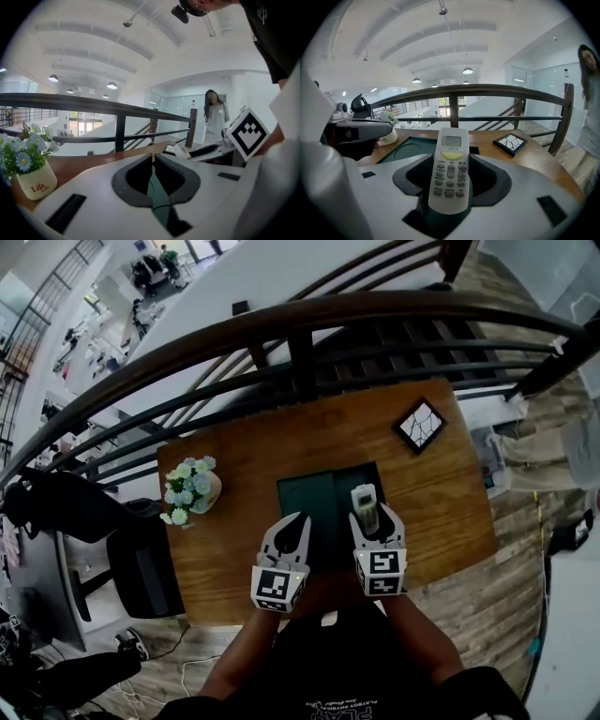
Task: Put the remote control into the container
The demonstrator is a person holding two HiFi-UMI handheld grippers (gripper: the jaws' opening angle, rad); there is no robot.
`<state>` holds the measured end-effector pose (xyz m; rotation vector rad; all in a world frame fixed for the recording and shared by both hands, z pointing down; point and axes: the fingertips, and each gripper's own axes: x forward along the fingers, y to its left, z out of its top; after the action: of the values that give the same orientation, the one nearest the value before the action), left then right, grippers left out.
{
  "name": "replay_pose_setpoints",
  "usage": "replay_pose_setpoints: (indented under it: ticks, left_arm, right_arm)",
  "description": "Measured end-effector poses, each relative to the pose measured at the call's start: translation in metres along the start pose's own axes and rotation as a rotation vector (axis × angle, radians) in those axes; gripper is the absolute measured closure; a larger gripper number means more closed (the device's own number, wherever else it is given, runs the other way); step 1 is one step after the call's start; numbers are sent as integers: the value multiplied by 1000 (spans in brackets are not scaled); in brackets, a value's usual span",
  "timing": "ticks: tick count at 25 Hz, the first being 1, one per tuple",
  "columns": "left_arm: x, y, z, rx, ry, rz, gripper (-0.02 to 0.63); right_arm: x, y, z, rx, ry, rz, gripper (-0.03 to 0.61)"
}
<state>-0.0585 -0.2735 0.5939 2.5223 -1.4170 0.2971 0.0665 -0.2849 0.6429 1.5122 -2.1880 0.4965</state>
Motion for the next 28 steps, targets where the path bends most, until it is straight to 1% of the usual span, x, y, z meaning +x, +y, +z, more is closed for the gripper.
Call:
replay_pose_setpoints:
  ticks: [5, 11, 17, 23, 28]
  left_arm:
    - [7, 0, -6, 43, 26, 15, 589]
    - [11, 11, -14, 30, 57, 46, 589]
    - [17, 10, -14, 26, 53, 40, 589]
    - [20, 9, -10, 23, 55, 43, 589]
    - [24, 10, -4, 25, 41, 46, 589]
  right_arm:
    - [13, -4, -10, 29, 61, 10, 333]
    - [25, -1, -19, 34, 113, 27, 333]
    - [37, 0, -28, 25, 180, 24, 333]
    - [46, 2, -38, 74, 244, 41, 333]
    - [53, -1, -43, 84, 272, 35, 333]
